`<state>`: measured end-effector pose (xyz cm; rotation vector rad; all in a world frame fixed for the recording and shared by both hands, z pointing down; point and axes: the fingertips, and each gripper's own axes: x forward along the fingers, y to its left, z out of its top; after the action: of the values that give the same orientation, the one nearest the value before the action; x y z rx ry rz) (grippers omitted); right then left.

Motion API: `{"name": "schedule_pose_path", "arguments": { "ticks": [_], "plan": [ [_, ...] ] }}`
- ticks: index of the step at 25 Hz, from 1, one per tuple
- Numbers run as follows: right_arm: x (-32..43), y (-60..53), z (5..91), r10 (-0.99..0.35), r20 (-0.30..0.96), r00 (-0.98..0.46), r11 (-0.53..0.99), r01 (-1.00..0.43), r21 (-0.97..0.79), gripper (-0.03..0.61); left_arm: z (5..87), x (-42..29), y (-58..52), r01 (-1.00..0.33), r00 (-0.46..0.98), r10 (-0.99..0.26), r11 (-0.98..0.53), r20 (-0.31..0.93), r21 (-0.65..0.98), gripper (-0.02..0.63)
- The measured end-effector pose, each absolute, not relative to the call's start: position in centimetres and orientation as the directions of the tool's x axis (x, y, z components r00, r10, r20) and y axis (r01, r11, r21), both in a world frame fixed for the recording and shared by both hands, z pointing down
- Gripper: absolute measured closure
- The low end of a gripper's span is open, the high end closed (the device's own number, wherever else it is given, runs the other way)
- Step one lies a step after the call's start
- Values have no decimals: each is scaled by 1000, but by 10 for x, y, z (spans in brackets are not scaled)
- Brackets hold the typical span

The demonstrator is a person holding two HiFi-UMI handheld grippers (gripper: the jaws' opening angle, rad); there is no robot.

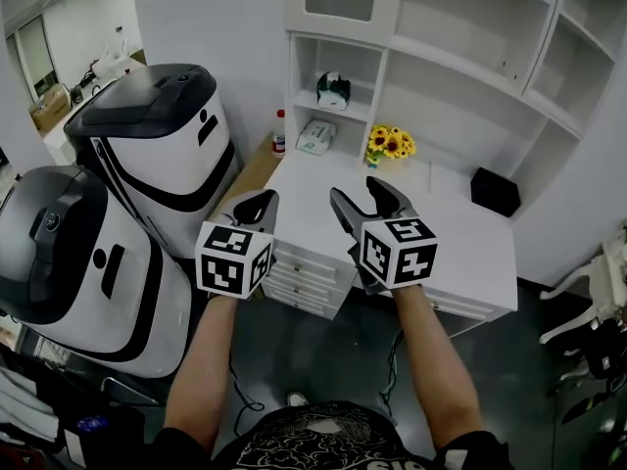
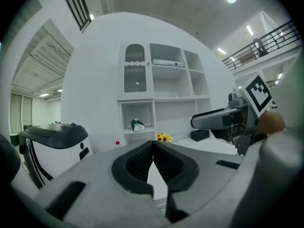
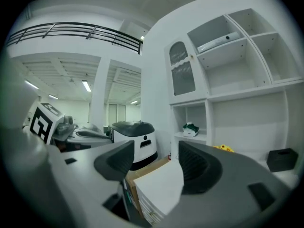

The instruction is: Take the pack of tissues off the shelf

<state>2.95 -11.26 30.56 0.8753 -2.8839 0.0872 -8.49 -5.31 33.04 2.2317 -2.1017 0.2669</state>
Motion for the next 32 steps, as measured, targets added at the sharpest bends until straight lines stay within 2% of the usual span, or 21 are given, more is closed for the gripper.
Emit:
{"name": "schedule_pose_path", "arguments": {
  "ticks": [6,20,32],
  "plan": [
    [12,-120,305,-556,131,-821,827,-563,-21,255,334,-100,-59,-995,58,-984,-72,171,-75,606],
    [-13,-166,304,-560,106,-822,824,-565,-31,227,338,-123,-96,-993,45,-984,-64,174,-103,606],
    [-53,-273,310,-535,116,-837,840,-542,-38,213,339,-162,-198,-994,6,-984,-25,179,-106,606]
  ]
}}
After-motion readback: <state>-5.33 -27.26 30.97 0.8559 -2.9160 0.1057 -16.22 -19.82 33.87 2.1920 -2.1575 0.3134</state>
